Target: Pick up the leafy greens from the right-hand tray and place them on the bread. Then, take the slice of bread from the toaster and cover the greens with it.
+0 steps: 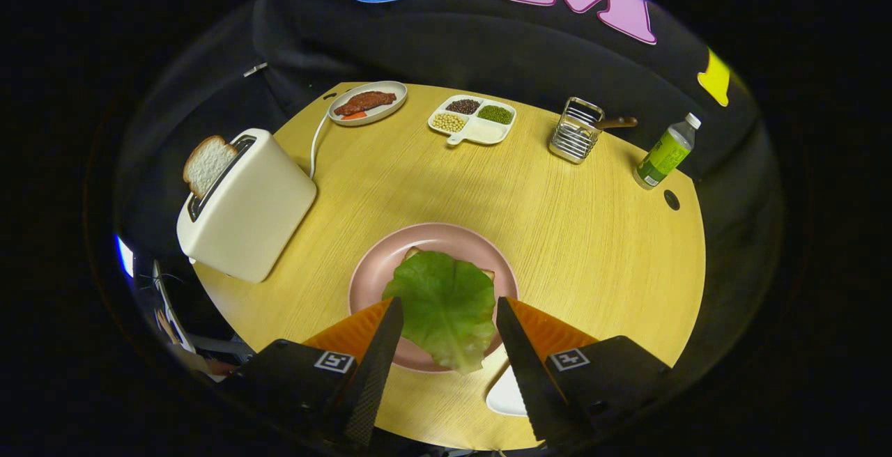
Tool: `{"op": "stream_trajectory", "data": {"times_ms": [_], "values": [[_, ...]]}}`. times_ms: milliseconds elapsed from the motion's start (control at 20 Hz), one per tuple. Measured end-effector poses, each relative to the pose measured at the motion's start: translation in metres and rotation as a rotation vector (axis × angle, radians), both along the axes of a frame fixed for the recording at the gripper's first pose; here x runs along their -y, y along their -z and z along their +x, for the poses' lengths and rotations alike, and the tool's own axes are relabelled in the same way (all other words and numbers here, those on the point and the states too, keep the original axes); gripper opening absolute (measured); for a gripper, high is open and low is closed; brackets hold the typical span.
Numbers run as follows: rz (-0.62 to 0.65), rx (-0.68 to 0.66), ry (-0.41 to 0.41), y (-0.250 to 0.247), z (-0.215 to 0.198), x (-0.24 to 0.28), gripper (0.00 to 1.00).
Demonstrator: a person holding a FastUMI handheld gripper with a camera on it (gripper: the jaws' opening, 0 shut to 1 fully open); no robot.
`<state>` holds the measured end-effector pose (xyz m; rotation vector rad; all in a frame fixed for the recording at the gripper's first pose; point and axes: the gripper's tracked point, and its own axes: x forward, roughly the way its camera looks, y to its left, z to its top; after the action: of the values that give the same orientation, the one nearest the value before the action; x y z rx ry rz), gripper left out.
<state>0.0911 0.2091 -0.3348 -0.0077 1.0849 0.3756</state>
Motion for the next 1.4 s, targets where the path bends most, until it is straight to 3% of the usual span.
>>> {"op": "stream_trajectory", "data": {"times_ms": [400,800,1150,1400], "values": [[0.153,0.131,-0.001,-0.101,0.001,-0.049,0.85],[0.313,0.220,-0.107,-0.197,0.014,-0.162,0.84],[0.352,0.183,-0.188,-0.205,0.015,-0.265,0.83],[0.373,0.046,-0.116,-0.172,0.026,-0.322,0.84]]}}
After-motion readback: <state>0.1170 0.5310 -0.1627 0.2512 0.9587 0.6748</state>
